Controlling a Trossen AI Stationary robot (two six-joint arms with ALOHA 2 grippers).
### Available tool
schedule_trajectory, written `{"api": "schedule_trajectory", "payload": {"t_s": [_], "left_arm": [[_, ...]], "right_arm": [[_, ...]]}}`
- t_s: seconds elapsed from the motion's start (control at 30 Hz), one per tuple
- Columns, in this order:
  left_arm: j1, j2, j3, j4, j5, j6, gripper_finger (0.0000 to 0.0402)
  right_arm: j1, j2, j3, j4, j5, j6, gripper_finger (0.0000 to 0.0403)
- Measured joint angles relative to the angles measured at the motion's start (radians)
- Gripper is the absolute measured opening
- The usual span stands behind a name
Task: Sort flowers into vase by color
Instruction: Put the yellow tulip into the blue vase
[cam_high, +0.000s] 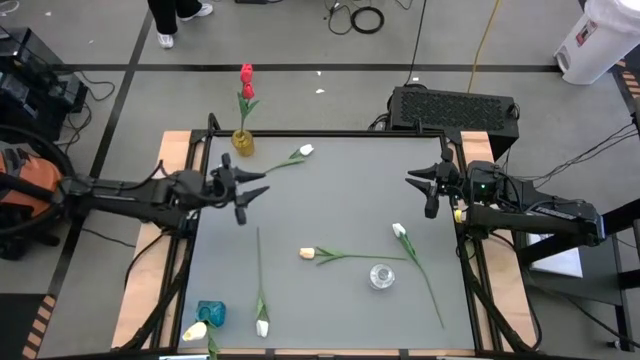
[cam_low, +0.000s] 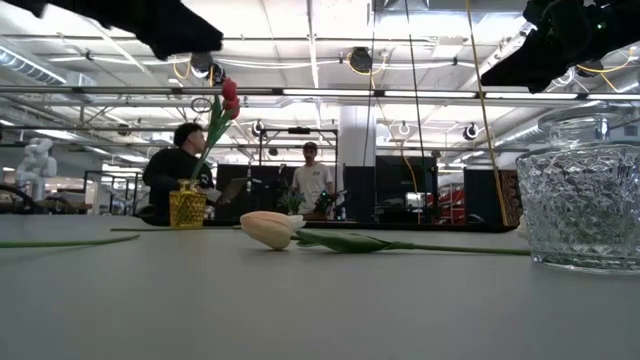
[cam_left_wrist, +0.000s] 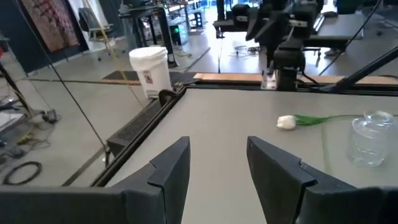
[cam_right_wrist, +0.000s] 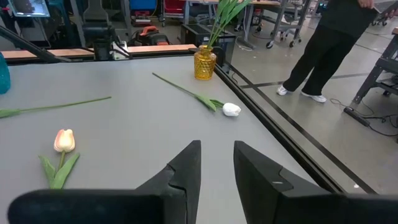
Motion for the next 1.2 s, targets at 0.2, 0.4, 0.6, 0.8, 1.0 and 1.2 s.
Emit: {"api": "schedule_trajectory", "payload": {"t_s": [0.2,0.4,0.6,0.8,1.0,1.2], "left_arm": [[0.095,0.159,0.0,0.106,0.104,-0.052,0.0166],[0.123,0.299,0.0,0.137,0.109,-0.066,0.0167],[0.15,0.315,0.0,0.063,0.156,-0.129,0.0167],[0.178,0.313,0.0,-0.056,0.135,-0.132,0.0167],[0.228,0.312,0.0,0.005,0.078,-0.094,0.0167],[0.28,0.312,0.0,0.167,0.072,0.006,0.0167]], "right_arm": [[0.0,0.0,0.0,0.0,0.0,0.0,0.0086],[0.0,0.0,0.0,0.0,0.0,0.0,0.0086],[0.0,0.0,0.0,0.0,0.0,0.0,0.0086],[0.0,0.0,0.0,0.0,0.0,0.0,0.0086],[0.0,0.0,0.0,0.0,0.0,0.0,0.0086],[0.0,0.0,0.0,0.0,0.0,0.0,0.0086]]}}
